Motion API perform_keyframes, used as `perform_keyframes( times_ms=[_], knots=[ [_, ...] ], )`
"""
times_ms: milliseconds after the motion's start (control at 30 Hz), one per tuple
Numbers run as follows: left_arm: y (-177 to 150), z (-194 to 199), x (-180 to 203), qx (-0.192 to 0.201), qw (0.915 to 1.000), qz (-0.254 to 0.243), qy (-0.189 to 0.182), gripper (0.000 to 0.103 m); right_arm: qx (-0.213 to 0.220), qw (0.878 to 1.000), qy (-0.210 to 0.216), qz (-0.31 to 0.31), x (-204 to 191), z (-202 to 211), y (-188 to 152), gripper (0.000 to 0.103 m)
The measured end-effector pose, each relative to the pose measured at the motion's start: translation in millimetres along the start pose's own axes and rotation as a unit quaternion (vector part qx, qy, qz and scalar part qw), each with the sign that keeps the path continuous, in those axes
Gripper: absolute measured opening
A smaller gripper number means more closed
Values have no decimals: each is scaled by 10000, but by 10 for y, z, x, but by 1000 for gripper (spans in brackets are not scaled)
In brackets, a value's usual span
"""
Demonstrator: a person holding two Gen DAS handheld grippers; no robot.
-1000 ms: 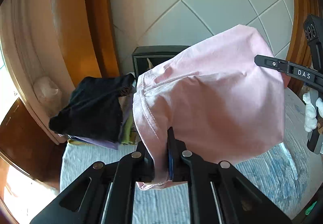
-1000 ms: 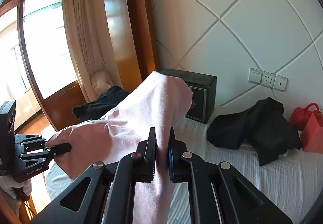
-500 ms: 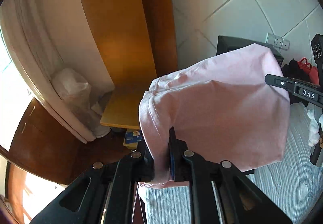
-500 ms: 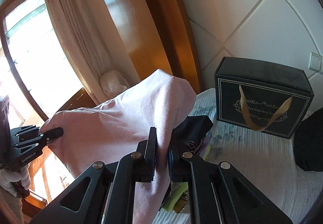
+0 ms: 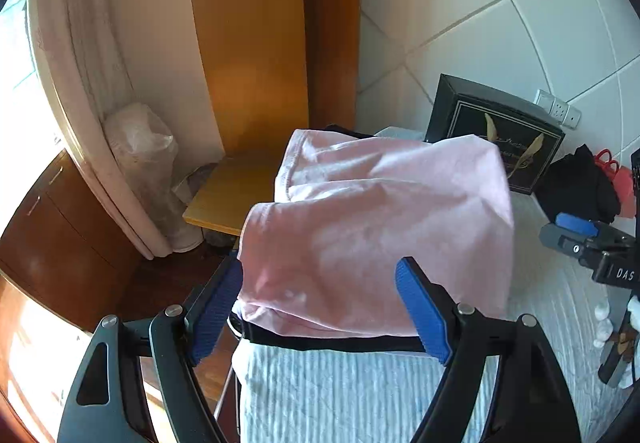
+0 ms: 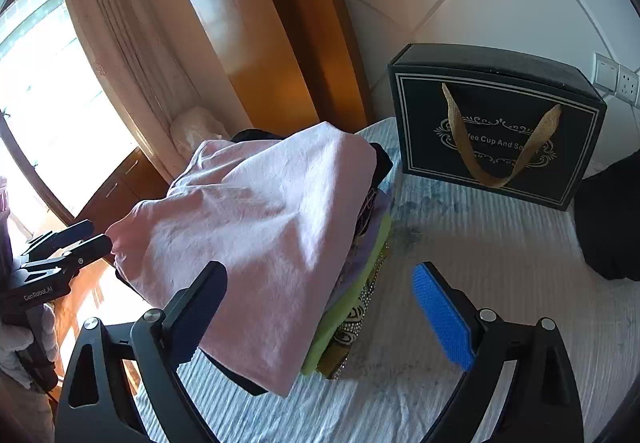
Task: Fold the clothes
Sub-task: 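Lower the folded shirt onto the clothes stack and open both grippers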
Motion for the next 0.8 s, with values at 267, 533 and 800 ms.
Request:
perform_keyframes(
  times_ms=[267,533,800],
  knots=[
    [-275,130,466,-126,9996,48,-235,80,-154,9998,-42,-105,-103,217,-349,103],
    [-405,187,510,-80,9999,12,-83,80,-109,9996,-221,160,-224,344,-521,102],
    [-452,233,532,27,9999,-105,37,80,-191,9991,-295,227,-284,325,-571,102]
  ],
)
Point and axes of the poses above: each gripper's, at about its wrist camera, not at the fingertips, and z roughly against the way its jaws point, x to its right, y to its top, the point moved 4 cm from there along -z, roughly the way its jaws point, and after that the axes turned 4 degrees about -z, right-handed, at the moved point
